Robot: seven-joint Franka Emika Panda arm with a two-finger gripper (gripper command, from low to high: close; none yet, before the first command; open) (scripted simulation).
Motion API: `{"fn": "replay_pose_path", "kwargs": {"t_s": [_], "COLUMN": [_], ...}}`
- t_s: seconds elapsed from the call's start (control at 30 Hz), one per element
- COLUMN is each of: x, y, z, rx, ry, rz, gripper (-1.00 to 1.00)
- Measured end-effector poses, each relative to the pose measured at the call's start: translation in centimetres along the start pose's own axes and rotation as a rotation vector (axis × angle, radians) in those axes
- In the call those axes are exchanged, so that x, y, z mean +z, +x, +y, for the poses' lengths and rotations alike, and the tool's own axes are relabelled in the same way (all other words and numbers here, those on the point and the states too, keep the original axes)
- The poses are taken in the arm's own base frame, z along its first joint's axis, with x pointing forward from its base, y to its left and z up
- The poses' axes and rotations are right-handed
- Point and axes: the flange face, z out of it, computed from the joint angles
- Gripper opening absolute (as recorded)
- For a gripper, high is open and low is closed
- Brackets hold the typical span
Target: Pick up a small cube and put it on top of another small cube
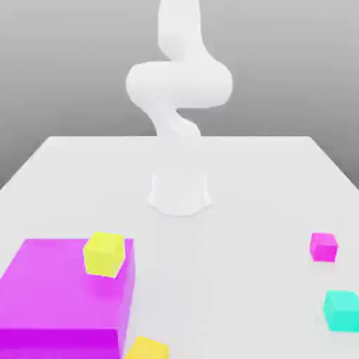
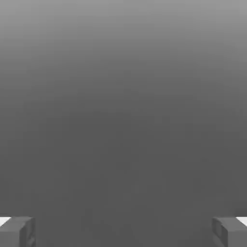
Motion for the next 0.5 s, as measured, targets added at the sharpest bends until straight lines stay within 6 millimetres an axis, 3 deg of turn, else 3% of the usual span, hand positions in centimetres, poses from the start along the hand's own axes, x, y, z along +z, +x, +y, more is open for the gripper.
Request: {"fn": "replay_pose_path", "kwargs": {"t_s": [0.23,0.5], "x": [13.0,25.7], "y": [-5.4,-16.5], "z": [-3.7,-5.8], "rx": [-0.311,-0.675], "ry": [-0.012,-0.022], "rz": [-0.231,-0.464], "gripper": [0.0,0.0]}}
